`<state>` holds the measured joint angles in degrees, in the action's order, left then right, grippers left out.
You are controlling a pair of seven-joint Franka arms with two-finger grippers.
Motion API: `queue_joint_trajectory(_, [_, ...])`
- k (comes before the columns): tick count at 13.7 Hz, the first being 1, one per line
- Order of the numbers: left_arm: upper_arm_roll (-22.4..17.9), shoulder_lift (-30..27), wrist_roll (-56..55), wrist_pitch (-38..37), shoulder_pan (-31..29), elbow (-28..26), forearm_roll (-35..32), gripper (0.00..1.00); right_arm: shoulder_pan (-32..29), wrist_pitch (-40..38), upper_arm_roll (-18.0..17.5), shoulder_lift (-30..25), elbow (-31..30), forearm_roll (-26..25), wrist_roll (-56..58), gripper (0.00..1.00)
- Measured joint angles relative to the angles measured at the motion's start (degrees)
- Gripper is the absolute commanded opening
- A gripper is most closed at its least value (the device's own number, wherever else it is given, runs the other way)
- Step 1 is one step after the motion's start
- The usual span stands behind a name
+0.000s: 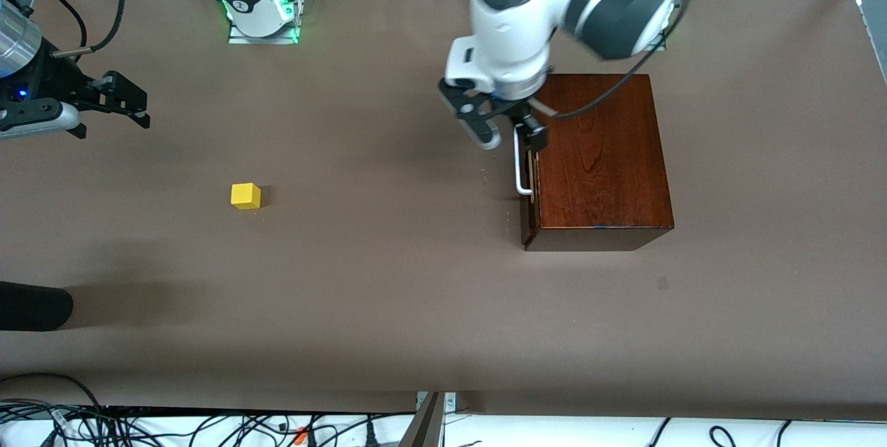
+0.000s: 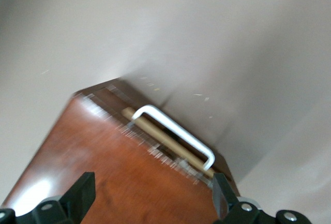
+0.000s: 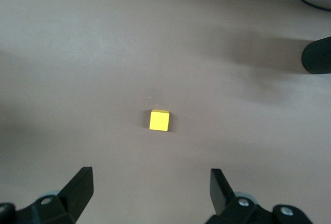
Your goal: Open drawer, take yellow block, close drawer
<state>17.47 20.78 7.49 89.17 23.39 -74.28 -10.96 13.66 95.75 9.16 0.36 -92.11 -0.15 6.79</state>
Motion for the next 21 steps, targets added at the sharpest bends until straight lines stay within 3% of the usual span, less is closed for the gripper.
queue_joint_trajectory(5, [-0.3, -6.3, -7.9, -4.6, -12.8, 0.5, 3.0, 1.0, 0.0, 0.1, -0.1, 0.1, 0.0, 0.0, 0.0, 1.0])
queue_joint_trajectory(10, [-0.3, -6.8, -9.6, -6.5, -23.3, 0.5, 6.5, 1.0, 0.0, 0.2, 0.0, 0.1, 0.0, 0.0, 0.0, 1.0])
queue_joint_trajectory(16, [-0.3, -7.8, -13.4, -9.0, -27.1, 0.5, 6.8, 1.0, 0.0, 0.3, -0.1, 0.1, 0.0, 0.0, -0.1, 1.0])
queue_joint_trajectory(21, [-0.2, -8.1, -7.1, -8.7, -32.8, 0.1, 7.8, 1.0, 0.2, 0.7, -0.8, 0.1, 0.0, 0.0, -0.1, 1.0])
